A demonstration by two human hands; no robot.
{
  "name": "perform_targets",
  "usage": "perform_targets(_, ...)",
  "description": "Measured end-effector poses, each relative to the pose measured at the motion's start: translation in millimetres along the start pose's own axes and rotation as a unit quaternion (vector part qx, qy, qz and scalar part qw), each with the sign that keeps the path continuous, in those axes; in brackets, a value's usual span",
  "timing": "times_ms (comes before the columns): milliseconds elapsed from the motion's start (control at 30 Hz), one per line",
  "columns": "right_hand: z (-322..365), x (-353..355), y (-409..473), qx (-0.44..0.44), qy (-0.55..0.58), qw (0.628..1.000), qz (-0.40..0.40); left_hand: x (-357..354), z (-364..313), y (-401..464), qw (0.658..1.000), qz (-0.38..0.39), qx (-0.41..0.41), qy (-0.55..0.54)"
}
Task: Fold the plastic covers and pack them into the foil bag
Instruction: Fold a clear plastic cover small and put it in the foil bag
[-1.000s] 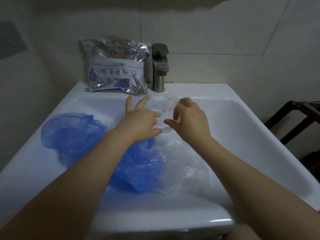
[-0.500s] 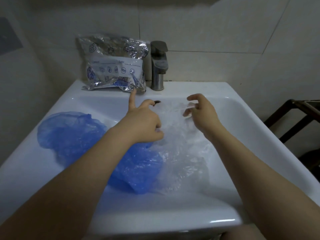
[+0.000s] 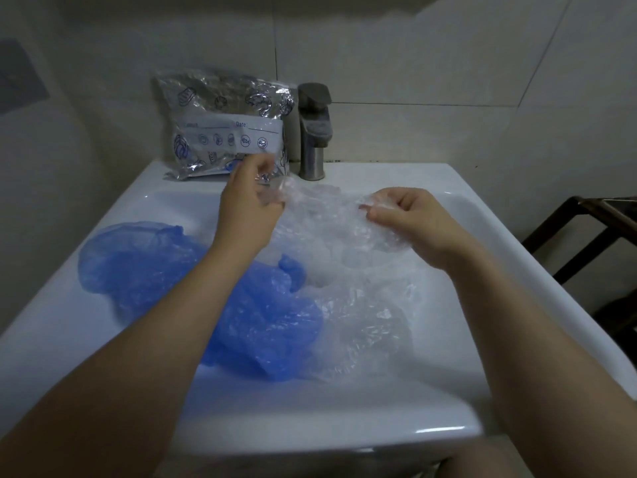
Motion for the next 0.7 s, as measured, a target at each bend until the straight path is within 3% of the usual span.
perform_targets(100, -4.1, 4.9, 1.8, 0.017, -0.201, 0.979, 0.004, 3.3, 29.3, 1.7, 0.992, -0.012, 0.117, 0.036)
perform_targets(167, -10.1, 9.9, 4.2, 0.01, -0.224, 0.974, -0.03, 0.8, 47.6, -1.3, 0.969, 0.005, 0.236, -0.078)
perform_targets(200, -12.8, 12.7, 5.4, 0.001, -0.226, 0.972, -0.057, -4.4, 52.1, -5.2, 0.931, 0.022, 0.309, -0.194)
perform_targets(267, -16.3, 16.0, 5.5, -0.026, -0.195, 0.975, -0.099, -16.7, 46.6, -14.6, 0.803, 0.056, 0.415, -0.424)
perform_targets(300, -19.2, 17.4, 5.7, -0.038, -0.157, 0.981, -0.11, -19.7, 42.3, -17.1, 0.754, 0.071, 0.434, -0.488)
perform_targets(333, -21.6, 18.2, 6.5, -0.045, -0.115, 0.985, -0.117, -20.6, 39.3, -18.0, 0.731, 0.082, 0.437, -0.517)
perform_targets(467, -24.3, 19.5, 5.7, -0.077, 0.102, 0.987, -0.093, -21.8, 37.5, -20.1, 0.72, 0.093, 0.449, -0.521)
perform_targets(500, -24.4, 16.5, 6.1, -0.089, 0.21, 0.971, -0.076, -20.7, 39.7, -18.9, 0.722, 0.092, 0.452, -0.516)
perform_targets(600, -30.8, 9.6, 8.2, -0.134, 0.467, 0.871, -0.077, -17.4, 43.1, -13.6, 0.734, 0.103, 0.436, -0.511)
perform_targets(633, -30.1, 5.0, 8.7, -0.138, 0.504, 0.85, -0.067, -15.9, 41.3, -12.2, 0.734, 0.105, 0.423, -0.52)
perform_targets(700, -26.0, -4.6, 8.9, -0.138, 0.506, 0.851, -0.034, -13.3, 35.6, -11.7, 0.722, 0.093, 0.401, -0.557)
Point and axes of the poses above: each hand's wrist, its own y-axis towards the middle knuckle, its own x-axis out of the back of the hand, z = x × y, the point moved 6 cm from there along y, towards the middle knuckle
